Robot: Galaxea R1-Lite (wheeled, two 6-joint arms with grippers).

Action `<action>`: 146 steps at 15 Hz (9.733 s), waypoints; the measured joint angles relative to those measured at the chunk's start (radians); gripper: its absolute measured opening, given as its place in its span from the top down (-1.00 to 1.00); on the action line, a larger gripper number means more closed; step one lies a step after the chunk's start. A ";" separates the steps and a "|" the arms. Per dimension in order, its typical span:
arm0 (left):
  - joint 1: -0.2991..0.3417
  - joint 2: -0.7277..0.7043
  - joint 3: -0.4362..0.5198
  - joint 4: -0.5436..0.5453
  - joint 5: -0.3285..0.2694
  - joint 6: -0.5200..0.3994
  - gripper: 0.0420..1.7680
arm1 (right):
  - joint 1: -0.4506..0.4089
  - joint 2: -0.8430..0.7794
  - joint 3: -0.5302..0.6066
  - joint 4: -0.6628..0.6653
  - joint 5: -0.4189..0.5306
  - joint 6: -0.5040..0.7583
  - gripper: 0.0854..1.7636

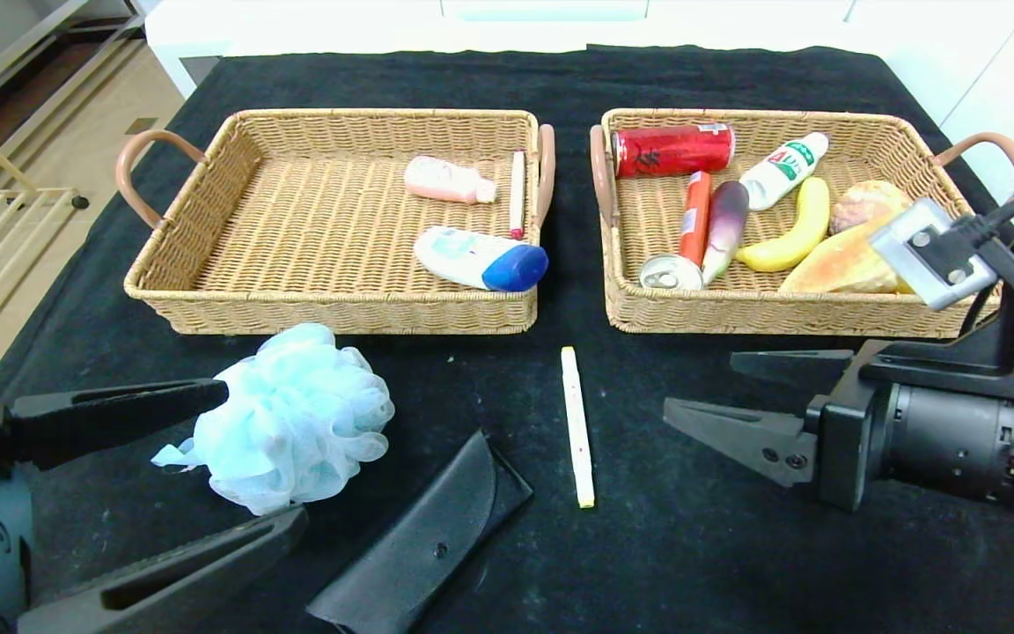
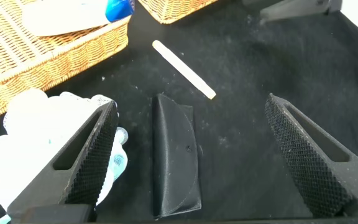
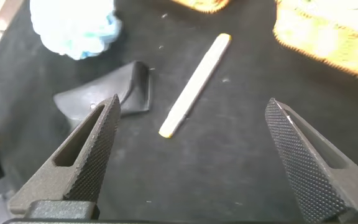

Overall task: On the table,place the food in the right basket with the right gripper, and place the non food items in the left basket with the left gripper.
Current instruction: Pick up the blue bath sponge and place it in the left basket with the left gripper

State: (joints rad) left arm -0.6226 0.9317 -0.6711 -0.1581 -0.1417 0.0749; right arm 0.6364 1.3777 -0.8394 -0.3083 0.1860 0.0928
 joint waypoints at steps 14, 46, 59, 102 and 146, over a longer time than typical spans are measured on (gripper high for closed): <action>-0.028 0.003 -0.011 0.002 0.071 0.001 -0.94 | -0.199 -0.091 0.289 -0.357 0.405 -0.046 -0.92; 0.171 0.421 -0.541 0.676 0.369 -0.152 -0.94 | -0.266 -0.115 0.383 -0.469 0.410 -0.057 -0.94; 0.202 0.535 -0.392 0.509 0.371 -0.160 -0.94 | -0.264 -0.113 0.386 -0.467 0.410 -0.058 -0.94; 0.180 0.382 -0.587 0.694 0.392 -0.156 0.35 | -0.255 -0.113 0.393 -0.465 0.413 -0.056 -0.94; 0.311 0.909 -1.231 0.575 0.408 -0.073 -0.75 | -0.263 -0.110 0.390 -0.471 0.415 -0.056 -0.94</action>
State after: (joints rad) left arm -0.3113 1.8411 -1.9026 0.4170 0.2664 0.0019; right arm 0.3736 1.2674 -0.4491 -0.7791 0.6009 0.0364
